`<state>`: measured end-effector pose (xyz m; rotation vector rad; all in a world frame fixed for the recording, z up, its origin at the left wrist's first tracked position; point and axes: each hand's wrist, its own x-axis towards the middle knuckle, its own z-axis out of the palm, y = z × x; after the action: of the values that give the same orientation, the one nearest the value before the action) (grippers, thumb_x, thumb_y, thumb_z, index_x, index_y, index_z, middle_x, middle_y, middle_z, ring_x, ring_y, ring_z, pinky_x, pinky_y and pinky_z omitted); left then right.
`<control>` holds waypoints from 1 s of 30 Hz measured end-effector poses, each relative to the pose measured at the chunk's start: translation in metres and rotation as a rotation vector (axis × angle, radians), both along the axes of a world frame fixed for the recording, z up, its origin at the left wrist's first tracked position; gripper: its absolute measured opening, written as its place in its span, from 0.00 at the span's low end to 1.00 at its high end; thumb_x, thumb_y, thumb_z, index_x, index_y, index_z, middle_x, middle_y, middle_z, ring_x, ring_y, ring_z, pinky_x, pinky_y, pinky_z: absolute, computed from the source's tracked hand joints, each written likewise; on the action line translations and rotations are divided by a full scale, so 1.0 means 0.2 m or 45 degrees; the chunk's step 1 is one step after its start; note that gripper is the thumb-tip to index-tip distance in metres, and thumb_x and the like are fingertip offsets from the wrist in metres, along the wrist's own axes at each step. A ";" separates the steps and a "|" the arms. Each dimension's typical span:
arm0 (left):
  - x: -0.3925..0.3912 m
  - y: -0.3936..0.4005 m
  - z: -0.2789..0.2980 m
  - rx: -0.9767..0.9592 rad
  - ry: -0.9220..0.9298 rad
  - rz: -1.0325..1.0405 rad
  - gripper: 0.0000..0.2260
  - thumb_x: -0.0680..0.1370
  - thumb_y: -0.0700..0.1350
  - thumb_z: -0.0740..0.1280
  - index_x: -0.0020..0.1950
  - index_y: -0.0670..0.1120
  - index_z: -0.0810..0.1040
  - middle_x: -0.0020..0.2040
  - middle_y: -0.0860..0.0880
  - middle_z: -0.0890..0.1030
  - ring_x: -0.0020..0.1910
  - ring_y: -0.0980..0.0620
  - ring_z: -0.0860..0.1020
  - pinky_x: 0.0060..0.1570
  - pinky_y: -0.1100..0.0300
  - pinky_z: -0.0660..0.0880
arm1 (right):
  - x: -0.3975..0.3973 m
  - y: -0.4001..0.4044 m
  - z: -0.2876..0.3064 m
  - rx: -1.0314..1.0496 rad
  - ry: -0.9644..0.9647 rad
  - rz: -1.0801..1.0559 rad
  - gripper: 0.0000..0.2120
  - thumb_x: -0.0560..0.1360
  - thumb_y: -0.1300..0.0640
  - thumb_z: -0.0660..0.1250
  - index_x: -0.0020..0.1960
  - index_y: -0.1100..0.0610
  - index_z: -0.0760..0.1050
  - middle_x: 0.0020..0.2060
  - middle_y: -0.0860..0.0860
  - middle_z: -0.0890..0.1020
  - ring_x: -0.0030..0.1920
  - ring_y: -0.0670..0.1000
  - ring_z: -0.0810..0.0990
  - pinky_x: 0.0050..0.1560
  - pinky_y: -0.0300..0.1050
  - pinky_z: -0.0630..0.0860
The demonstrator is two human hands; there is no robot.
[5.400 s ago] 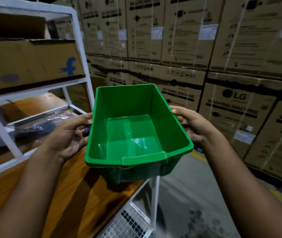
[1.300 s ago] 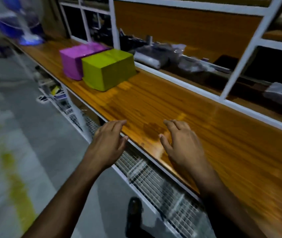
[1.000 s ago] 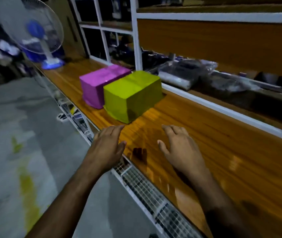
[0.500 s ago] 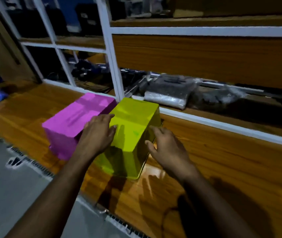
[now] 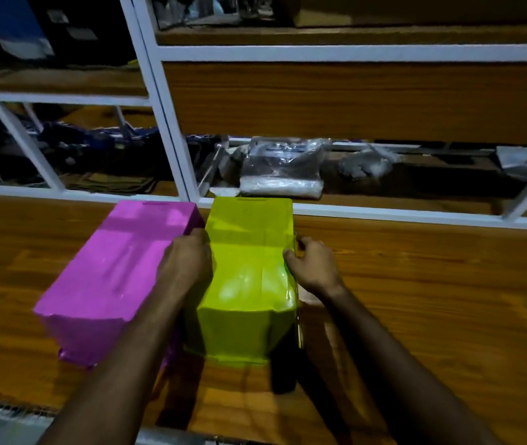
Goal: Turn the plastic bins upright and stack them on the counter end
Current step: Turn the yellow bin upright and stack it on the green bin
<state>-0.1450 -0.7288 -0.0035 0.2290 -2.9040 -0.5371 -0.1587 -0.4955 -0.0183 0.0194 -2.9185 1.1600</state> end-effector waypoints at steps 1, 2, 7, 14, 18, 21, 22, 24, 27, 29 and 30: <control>0.01 0.01 0.01 0.034 0.013 -0.004 0.12 0.77 0.47 0.58 0.56 0.46 0.75 0.49 0.36 0.82 0.48 0.34 0.79 0.44 0.48 0.76 | 0.00 0.01 0.00 -0.054 -0.010 0.002 0.15 0.77 0.52 0.67 0.59 0.61 0.80 0.55 0.59 0.84 0.57 0.60 0.80 0.50 0.46 0.71; 0.02 0.04 0.02 0.067 0.042 -0.015 0.12 0.77 0.47 0.59 0.56 0.46 0.76 0.49 0.36 0.83 0.48 0.34 0.80 0.45 0.48 0.76 | 0.01 0.02 0.00 -0.096 -0.008 -0.002 0.14 0.76 0.54 0.67 0.58 0.60 0.81 0.54 0.58 0.85 0.56 0.59 0.81 0.48 0.45 0.72; 0.08 0.20 0.05 0.241 0.138 -0.071 0.15 0.74 0.44 0.67 0.60 0.48 0.81 0.52 0.41 0.85 0.52 0.39 0.82 0.52 0.51 0.77 | 0.08 0.19 0.06 -0.107 0.018 -0.029 0.13 0.76 0.55 0.67 0.58 0.58 0.82 0.54 0.56 0.85 0.57 0.56 0.82 0.45 0.40 0.68; 0.17 0.49 0.08 0.385 0.152 -0.145 0.13 0.74 0.48 0.70 0.58 0.50 0.83 0.49 0.44 0.86 0.50 0.45 0.83 0.53 0.52 0.79 | 0.16 0.56 0.24 -0.043 0.167 -0.101 0.28 0.65 0.44 0.62 0.60 0.56 0.82 0.53 0.54 0.85 0.52 0.55 0.83 0.44 0.38 0.66; 0.20 0.59 0.08 0.457 0.157 -0.206 0.10 0.76 0.47 0.70 0.57 0.50 0.84 0.47 0.47 0.86 0.47 0.49 0.83 0.46 0.59 0.77 | 0.23 0.65 0.37 0.033 0.296 -0.113 0.26 0.67 0.44 0.65 0.60 0.56 0.81 0.53 0.55 0.84 0.52 0.56 0.82 0.51 0.45 0.74; 0.19 0.64 0.03 0.521 0.077 -0.255 0.08 0.76 0.46 0.70 0.53 0.55 0.82 0.38 0.50 0.82 0.37 0.54 0.80 0.34 0.62 0.69 | 0.28 0.66 0.49 0.099 0.404 -0.040 0.19 0.71 0.51 0.71 0.55 0.63 0.81 0.49 0.62 0.82 0.51 0.61 0.80 0.53 0.54 0.75; 0.18 0.66 0.01 0.555 0.042 -0.265 0.07 0.75 0.45 0.70 0.51 0.55 0.81 0.34 0.52 0.80 0.32 0.58 0.78 0.31 0.62 0.68 | 0.30 0.65 0.51 0.111 0.426 -0.015 0.18 0.72 0.51 0.71 0.56 0.63 0.81 0.49 0.63 0.81 0.52 0.60 0.79 0.53 0.55 0.75; 0.17 0.69 -0.06 0.650 -0.069 -0.288 0.06 0.75 0.43 0.70 0.47 0.53 0.79 0.28 0.54 0.77 0.25 0.60 0.76 0.29 0.60 0.73 | 0.31 0.64 0.52 0.107 0.430 0.013 0.22 0.72 0.47 0.70 0.62 0.57 0.81 0.54 0.58 0.80 0.56 0.57 0.78 0.58 0.53 0.74; 0.17 0.71 -0.17 0.778 -0.170 -0.323 0.07 0.72 0.46 0.70 0.48 0.56 0.78 0.29 0.51 0.79 0.31 0.48 0.81 0.36 0.45 0.81 | 0.31 0.61 0.46 0.129 0.374 0.007 0.30 0.68 0.37 0.64 0.65 0.49 0.78 0.56 0.52 0.78 0.61 0.58 0.75 0.61 0.57 0.73; 0.15 0.70 -0.26 0.829 -0.198 -0.341 0.09 0.71 0.47 0.70 0.49 0.57 0.78 0.38 0.43 0.83 0.39 0.41 0.83 0.40 0.40 0.81 | 0.30 0.60 0.42 0.174 0.351 0.011 0.30 0.68 0.37 0.62 0.66 0.48 0.77 0.57 0.50 0.76 0.62 0.58 0.73 0.62 0.58 0.72; 0.16 0.70 -0.27 0.854 -0.216 -0.347 0.09 0.72 0.45 0.70 0.50 0.56 0.78 0.41 0.40 0.83 0.42 0.39 0.83 0.42 0.39 0.81 | 0.30 0.59 0.40 0.205 0.348 0.005 0.28 0.70 0.38 0.63 0.67 0.47 0.76 0.58 0.50 0.76 0.63 0.58 0.71 0.62 0.57 0.71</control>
<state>-0.1139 -0.5885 -0.0580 -0.0457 -2.8122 -1.5991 -0.0984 -0.3765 0.0619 0.1693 -2.7585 0.8427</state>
